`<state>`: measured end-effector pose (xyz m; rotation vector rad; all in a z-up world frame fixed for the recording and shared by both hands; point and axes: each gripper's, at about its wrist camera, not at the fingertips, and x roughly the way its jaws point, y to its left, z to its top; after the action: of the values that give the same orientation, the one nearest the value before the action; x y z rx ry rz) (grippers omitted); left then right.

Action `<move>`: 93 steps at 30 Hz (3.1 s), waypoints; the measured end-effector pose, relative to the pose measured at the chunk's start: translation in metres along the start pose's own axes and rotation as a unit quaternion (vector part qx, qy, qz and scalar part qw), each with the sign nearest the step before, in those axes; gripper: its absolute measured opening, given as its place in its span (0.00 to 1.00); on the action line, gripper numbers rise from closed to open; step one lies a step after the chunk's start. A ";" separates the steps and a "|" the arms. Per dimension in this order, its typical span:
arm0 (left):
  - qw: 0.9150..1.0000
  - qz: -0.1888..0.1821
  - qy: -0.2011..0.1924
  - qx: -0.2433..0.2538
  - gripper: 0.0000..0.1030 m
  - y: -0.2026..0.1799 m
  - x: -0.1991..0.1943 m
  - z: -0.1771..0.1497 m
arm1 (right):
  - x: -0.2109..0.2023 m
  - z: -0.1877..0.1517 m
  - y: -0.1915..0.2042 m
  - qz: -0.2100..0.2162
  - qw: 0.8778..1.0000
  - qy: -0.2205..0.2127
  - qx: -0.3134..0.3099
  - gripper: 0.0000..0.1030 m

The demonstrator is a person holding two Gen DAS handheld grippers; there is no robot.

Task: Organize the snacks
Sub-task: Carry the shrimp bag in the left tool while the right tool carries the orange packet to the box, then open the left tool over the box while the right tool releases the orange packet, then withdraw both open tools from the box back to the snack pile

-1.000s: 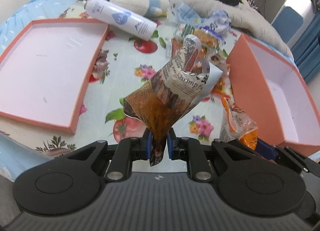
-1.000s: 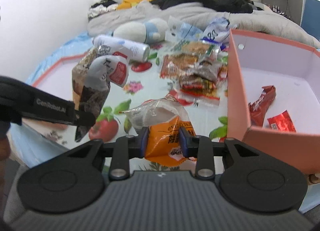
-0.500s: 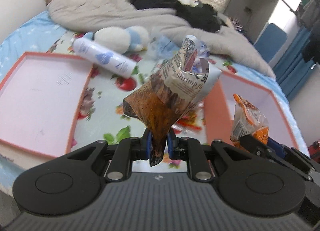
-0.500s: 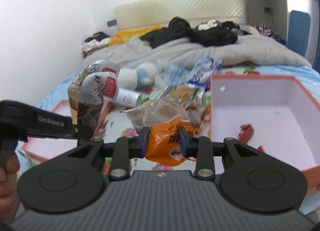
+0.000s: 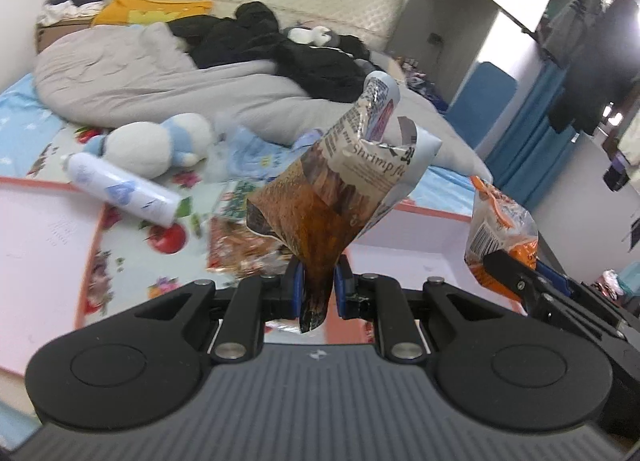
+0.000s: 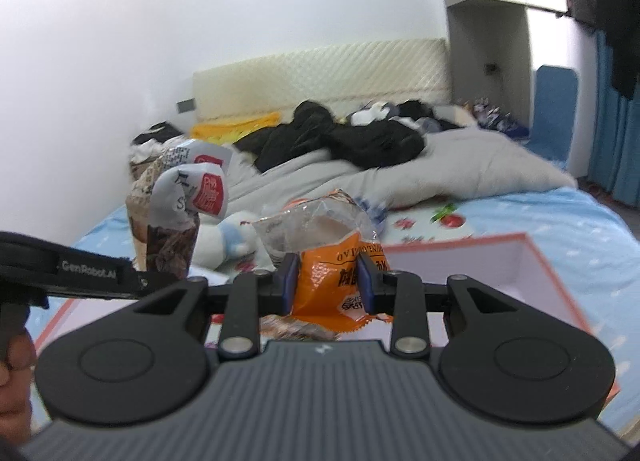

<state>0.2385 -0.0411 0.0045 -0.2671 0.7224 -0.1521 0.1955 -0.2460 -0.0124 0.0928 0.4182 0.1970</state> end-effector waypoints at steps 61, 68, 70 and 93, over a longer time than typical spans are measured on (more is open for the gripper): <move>0.994 -0.054 0.013 0.094 0.54 -0.061 0.017 -0.026 | -0.015 -0.036 -0.075 -0.054 0.995 0.037 0.072 0.50; 0.996 -0.038 -0.001 0.082 0.55 -0.029 -0.014 -0.036 | -0.025 -0.041 -0.044 -0.035 0.997 0.030 0.059 0.50; 0.996 -0.031 -0.003 0.081 0.55 -0.020 -0.019 -0.041 | -0.027 -0.044 -0.035 -0.031 0.998 0.027 0.055 0.50; 0.999 0.007 0.029 -0.028 0.55 0.111 -0.031 -0.137 | -0.040 -0.127 0.065 0.017 0.999 0.045 0.009 0.50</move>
<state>0.1285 0.0457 -0.1069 -0.3123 0.7876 -0.1265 0.0962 -0.1847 -0.1041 0.1090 0.5078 0.2324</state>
